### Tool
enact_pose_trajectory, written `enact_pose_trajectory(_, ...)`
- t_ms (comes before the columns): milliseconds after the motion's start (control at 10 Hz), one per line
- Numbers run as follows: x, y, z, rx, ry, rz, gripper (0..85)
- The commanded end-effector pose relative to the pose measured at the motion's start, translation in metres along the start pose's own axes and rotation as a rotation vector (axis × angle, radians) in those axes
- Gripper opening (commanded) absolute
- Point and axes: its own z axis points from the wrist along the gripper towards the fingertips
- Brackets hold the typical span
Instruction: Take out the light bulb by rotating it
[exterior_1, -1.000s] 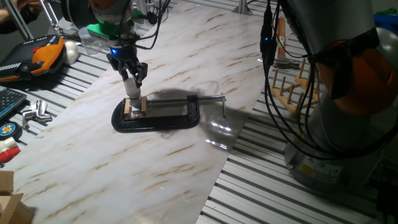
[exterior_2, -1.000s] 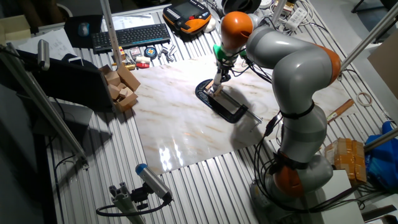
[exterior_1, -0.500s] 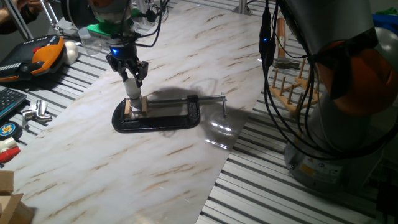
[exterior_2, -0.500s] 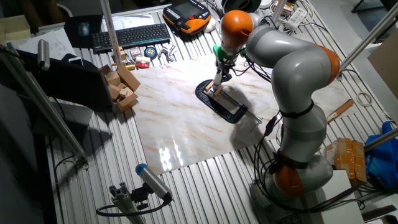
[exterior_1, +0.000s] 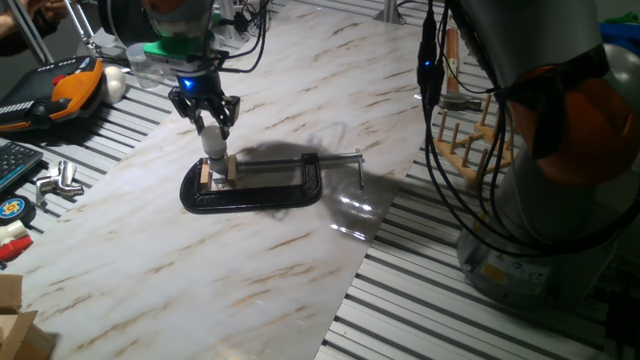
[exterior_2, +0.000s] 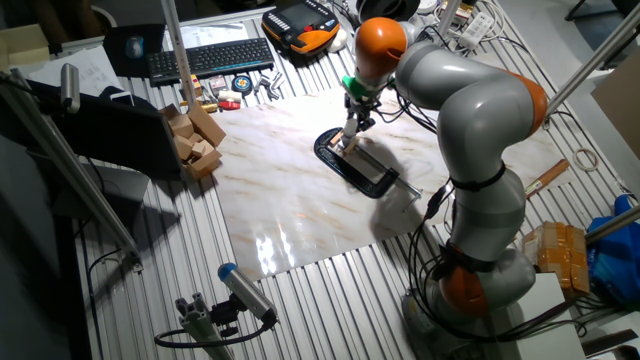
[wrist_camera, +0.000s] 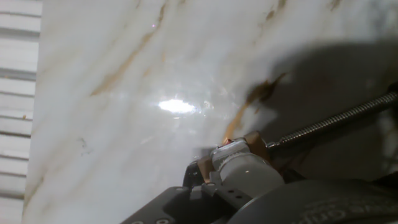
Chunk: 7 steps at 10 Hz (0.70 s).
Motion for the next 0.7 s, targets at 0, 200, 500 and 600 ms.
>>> enact_pose_trajectory(0,0.0001,0.0000,-0.0001,-0.001,-0.006,-0.023,0.0)
enact_pose_trajectory(200,0.0002,0.0002,-0.0002,-0.005,-0.010,-0.072,0.0)
enact_pose_trajectory(500,0.0005,0.0010,-0.0008,-0.008,-0.016,-0.132,0.0)
enact_pose_trajectory(600,0.0007,0.0012,-0.0013,-0.008,-0.019,-0.160,0.0)
